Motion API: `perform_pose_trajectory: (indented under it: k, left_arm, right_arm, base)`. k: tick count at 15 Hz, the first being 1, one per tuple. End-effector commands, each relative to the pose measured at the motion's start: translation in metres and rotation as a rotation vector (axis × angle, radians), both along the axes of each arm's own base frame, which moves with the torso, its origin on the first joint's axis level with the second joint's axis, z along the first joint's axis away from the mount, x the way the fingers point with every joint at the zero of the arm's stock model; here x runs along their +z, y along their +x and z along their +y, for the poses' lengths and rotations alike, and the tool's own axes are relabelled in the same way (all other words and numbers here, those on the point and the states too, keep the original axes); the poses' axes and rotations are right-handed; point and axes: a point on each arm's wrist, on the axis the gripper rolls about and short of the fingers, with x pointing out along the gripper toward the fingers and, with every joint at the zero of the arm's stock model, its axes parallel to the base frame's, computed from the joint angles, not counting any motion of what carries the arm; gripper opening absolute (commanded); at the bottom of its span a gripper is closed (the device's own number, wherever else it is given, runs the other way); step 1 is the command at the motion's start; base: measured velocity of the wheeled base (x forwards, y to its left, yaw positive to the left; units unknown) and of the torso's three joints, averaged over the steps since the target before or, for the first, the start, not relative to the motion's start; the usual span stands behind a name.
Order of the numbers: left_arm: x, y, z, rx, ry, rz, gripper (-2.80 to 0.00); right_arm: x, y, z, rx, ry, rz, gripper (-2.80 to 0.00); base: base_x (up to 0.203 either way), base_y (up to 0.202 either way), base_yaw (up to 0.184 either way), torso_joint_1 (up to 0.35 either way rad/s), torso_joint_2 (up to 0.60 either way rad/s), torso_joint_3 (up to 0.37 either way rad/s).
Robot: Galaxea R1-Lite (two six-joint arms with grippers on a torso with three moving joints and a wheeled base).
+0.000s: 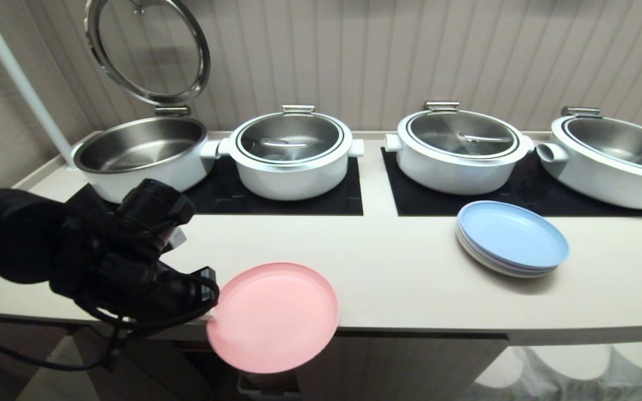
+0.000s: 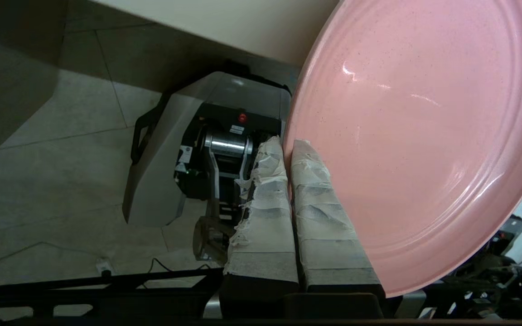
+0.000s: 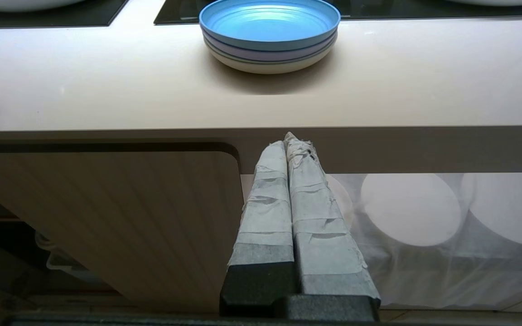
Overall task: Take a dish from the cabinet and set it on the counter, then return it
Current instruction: Pick up the plate from the table, then put it back into the cabinet
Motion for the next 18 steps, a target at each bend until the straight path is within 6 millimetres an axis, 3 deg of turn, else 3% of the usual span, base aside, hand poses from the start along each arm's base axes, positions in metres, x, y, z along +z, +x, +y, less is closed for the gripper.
perform_pose_trajectory:
  k: [1,6,12,18]
  left_arm:
    - [0.007,-0.019,0.008,0.007,-0.01,-0.02,-2.8]
    - [0.012,-0.048,0.019,0.005,-0.015,-0.05,-2.8]
    - [0.001,-0.091,0.035,0.0,0.003,-0.041,-2.8]
    - [-0.012,-0.117,0.046,-0.017,0.05,-0.037,-2.8]
  right_arm:
    - [0.0,0.0,0.0,0.0,0.0,-0.001,-2.8]
    - [0.0,0.0,0.0,-0.001,0.0,-0.001,-2.8]
    - [0.0,0.0,0.0,0.0,0.0,-0.001,-2.8]
    - [0.0,0.0,0.0,-0.001,0.0,-0.001,-2.8]
  base:
    - [0.0,0.0,0.0,0.0,0.0,0.0]
    - [0.0,0.0,0.0,0.0,0.0,0.0]
    - [0.0,0.0,0.0,0.0,0.0,0.0]
    - [0.0,0.0,0.0,0.0,0.0,0.0]
